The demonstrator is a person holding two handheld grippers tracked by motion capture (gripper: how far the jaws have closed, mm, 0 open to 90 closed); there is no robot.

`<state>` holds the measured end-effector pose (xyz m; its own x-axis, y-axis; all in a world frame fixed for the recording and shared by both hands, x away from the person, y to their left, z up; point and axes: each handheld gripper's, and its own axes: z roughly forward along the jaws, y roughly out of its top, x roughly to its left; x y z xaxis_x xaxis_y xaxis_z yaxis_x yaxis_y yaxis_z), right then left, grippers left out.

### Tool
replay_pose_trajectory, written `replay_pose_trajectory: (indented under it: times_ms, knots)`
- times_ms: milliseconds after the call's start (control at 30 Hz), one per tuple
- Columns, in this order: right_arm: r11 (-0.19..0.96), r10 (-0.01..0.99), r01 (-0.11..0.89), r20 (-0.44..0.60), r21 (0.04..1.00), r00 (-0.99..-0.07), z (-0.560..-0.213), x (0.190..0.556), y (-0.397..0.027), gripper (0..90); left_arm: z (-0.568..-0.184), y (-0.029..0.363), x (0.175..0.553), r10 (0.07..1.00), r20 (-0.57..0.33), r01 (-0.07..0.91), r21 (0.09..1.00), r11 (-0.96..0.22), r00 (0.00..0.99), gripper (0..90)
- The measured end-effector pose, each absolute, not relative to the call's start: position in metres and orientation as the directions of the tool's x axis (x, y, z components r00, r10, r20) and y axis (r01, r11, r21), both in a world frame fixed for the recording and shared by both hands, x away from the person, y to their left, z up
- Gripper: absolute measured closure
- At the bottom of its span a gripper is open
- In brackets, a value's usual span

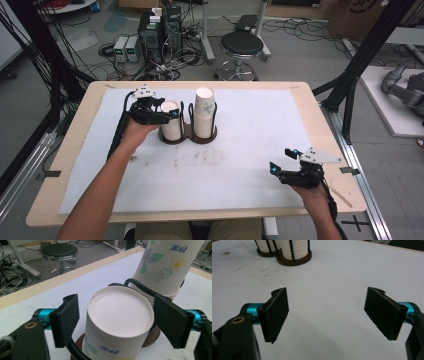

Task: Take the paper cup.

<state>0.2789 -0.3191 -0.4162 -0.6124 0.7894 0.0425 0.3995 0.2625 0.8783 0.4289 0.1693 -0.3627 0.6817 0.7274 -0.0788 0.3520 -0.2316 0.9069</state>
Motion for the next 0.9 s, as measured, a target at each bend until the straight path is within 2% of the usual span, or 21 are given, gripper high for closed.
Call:
replay_pose_trajectory:
  times_ms: [133,233,900]
  knots:
    - [0.265,0.789,0.393,0.037,0.880,-0.613,-0.416,0.279,-0.319,20.4,-0.364,0.170,0.430,0.734,-0.082,0.363,0.903,-0.232,0.674,27.1]
    - [0.263,0.790,0.394,0.038,0.881,-0.612,-0.416,0.279,-0.320,20.4,-0.363,0.171,0.430,0.725,-0.095,0.362,0.906,-0.222,0.683,34.3]
    - [0.267,0.788,0.396,0.038,0.879,-0.614,-0.416,0.278,-0.319,20.4,-0.326,0.172,0.426,0.741,-0.049,0.287,0.938,-0.197,0.669,36.0]
